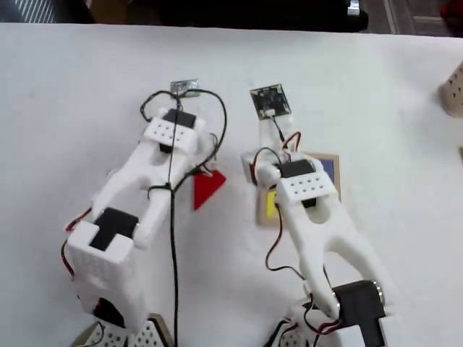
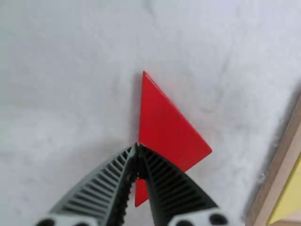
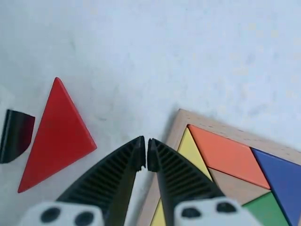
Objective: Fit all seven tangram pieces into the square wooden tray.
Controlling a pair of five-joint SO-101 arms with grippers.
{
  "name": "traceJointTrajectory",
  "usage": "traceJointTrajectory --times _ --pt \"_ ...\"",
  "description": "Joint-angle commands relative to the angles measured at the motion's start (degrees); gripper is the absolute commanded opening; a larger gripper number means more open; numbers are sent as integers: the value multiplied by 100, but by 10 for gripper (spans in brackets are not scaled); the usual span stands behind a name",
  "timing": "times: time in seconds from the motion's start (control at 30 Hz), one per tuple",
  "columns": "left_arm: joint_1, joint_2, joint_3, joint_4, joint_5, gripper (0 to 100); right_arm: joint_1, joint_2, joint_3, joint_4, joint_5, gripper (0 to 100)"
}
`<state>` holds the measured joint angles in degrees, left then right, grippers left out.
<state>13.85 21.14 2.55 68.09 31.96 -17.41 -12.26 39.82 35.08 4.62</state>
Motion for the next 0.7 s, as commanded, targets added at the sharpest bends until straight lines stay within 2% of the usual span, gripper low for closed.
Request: traceJointTrajectory --times 0.0,0.23,0.43,0.67 --pt "92 -382 202 -396 -149 21 -57 -233 -70 -57 79 21" --pt "365 -532 774 -774 -554 20 -13 -251 -70 -57 79 19" --pt "57 -1112 1310 -1319 -765 24 -48 -215 -62 -57 79 19" --pt "75 -1578 1486 -1222 -712 24 -48 -215 -62 -84 79 19"
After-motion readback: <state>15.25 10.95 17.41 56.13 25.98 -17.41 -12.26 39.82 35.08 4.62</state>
